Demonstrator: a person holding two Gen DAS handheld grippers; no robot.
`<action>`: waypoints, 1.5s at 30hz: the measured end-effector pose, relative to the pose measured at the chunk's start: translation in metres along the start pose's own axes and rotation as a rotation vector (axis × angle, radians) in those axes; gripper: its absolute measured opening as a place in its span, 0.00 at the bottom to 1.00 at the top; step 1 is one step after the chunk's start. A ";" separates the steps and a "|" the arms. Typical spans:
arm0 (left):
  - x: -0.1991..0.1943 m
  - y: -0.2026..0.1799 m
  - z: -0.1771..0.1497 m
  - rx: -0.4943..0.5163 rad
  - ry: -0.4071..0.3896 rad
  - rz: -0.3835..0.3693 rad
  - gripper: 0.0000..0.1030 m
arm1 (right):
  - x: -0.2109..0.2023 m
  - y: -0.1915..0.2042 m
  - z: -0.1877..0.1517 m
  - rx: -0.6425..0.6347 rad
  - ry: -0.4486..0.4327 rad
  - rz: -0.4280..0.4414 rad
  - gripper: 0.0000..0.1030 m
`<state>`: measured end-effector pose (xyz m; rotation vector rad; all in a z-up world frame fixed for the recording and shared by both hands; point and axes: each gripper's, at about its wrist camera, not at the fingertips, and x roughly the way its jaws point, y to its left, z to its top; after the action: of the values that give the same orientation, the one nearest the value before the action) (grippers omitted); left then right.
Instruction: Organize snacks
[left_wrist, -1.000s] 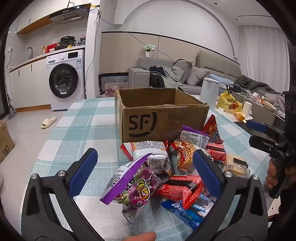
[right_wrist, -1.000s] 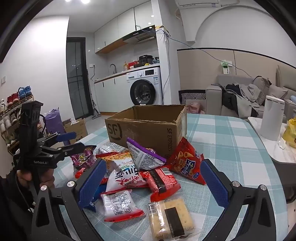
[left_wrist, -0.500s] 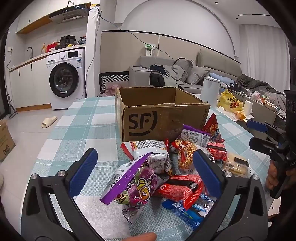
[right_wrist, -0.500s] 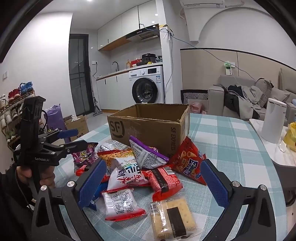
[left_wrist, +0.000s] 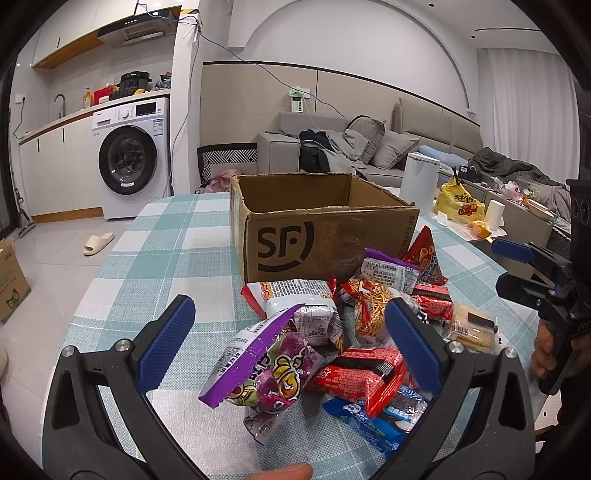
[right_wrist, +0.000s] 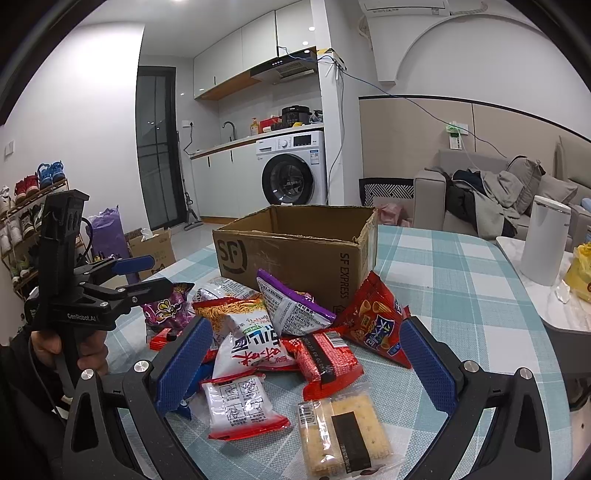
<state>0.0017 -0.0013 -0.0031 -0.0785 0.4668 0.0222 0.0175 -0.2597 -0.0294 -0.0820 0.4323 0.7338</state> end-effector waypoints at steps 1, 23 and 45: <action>0.000 0.000 0.000 0.000 0.000 0.000 0.99 | 0.000 0.000 0.000 0.000 0.001 0.000 1.00; 0.001 0.000 -0.001 0.001 0.002 0.001 0.99 | 0.004 -0.003 -0.001 0.002 0.014 -0.013 1.00; 0.005 0.000 -0.002 0.000 0.015 0.008 0.99 | 0.010 -0.006 -0.001 0.017 0.044 -0.039 1.00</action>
<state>0.0051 -0.0011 -0.0072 -0.0767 0.4823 0.0299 0.0275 -0.2580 -0.0346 -0.0905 0.4776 0.6911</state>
